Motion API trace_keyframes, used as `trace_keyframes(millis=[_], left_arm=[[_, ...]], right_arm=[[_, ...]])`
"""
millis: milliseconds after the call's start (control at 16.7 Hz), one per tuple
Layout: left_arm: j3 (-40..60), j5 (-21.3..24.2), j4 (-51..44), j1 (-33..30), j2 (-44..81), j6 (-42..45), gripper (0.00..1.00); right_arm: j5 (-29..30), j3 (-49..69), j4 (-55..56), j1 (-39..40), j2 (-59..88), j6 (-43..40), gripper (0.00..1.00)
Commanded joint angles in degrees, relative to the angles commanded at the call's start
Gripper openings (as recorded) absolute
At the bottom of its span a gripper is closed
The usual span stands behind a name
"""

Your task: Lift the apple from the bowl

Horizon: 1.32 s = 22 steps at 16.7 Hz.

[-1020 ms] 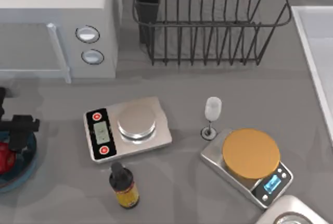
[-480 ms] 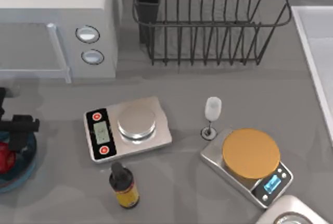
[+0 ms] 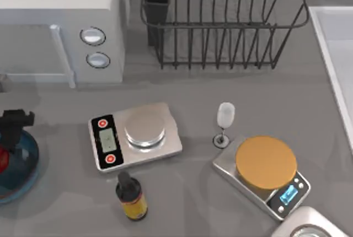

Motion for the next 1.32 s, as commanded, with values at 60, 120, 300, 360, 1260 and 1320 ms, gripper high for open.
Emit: trace_keyframes(millis=[60, 120, 300, 360, 1260, 1320], left_arm=[[2.4, 0.4, -2.9, 0.7, 0.0, -0.5, 0.00], [5.3, 0.8, -6.3, 1.4, 0.0, -1.0, 0.00], [15.8, 1.6, -18.4, 2.7, 0.0, -2.0, 0.00], [19.7, 1.6, -22.8, 2.7, 0.0, -2.1, 0.00], [50.2, -1.2, -52.3, -2.7, -3.3, 0.8, 0.00], [50.3, -1.2, -52.3, -2.8, -3.1, 0.7, 0.00]], right_arm=[[0.0, 0.0, 0.0, 0.0, 0.0, 0.0, 1.00], [0.0, 0.0, 0.0, 0.0, 0.0, 0.0, 1.00], [0.0, 0.0, 0.0, 0.0, 0.0, 0.0, 1.00], [0.0, 0.0, 0.0, 0.0, 0.0, 0.0, 1.00], [0.0, 0.0, 0.0, 0.0, 0.0, 0.0, 1.00], [0.0, 0.0, 0.0, 0.0, 0.0, 0.0, 1.00]])
